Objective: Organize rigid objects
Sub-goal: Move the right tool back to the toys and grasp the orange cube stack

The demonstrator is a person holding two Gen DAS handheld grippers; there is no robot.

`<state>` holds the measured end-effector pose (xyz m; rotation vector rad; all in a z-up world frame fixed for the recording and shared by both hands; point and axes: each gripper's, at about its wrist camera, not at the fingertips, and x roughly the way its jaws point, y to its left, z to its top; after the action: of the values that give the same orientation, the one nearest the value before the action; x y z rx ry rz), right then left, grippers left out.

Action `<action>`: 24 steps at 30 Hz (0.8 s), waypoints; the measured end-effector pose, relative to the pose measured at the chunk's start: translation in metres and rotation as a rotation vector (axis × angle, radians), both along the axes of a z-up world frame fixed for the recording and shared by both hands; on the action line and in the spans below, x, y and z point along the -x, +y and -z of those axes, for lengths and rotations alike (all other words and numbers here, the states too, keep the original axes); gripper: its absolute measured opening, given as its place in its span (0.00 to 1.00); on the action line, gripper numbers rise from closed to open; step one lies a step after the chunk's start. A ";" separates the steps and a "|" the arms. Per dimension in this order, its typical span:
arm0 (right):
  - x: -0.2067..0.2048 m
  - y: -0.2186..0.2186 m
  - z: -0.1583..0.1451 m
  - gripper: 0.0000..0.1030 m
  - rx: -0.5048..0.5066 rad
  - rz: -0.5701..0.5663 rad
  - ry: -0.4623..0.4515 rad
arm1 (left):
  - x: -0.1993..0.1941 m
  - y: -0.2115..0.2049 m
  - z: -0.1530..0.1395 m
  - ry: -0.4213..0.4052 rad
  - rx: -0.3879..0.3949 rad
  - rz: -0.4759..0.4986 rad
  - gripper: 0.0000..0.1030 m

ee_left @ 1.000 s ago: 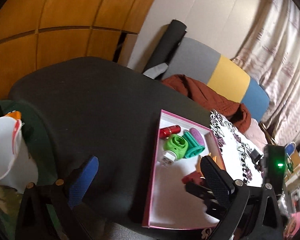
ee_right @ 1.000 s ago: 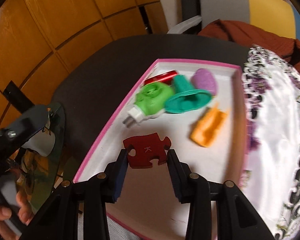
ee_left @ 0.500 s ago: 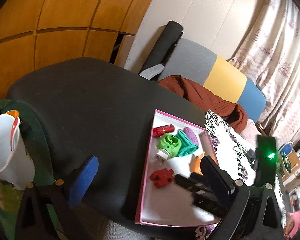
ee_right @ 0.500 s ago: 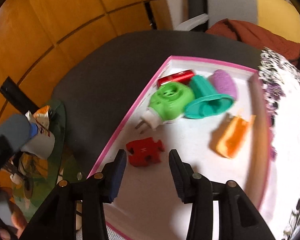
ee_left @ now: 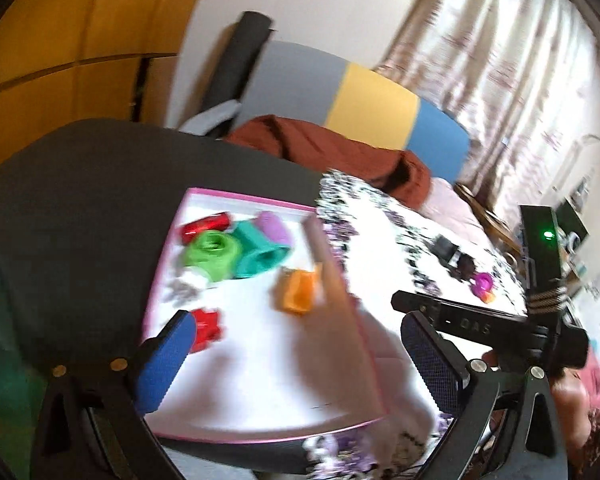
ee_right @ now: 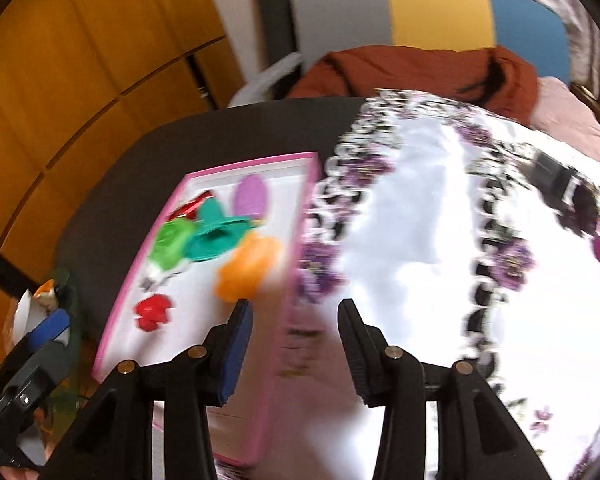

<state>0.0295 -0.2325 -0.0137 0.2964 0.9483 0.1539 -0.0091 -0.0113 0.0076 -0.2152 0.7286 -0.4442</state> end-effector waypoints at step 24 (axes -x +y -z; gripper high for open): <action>0.046 -0.210 0.037 0.43 -0.017 0.519 0.162 | -0.001 -0.179 0.004 0.024 -0.101 0.354 1.00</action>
<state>-0.0163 -0.4424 -0.0502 0.5669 1.0001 -0.3424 -0.0081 -0.1903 0.0035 0.0057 0.8137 -0.7399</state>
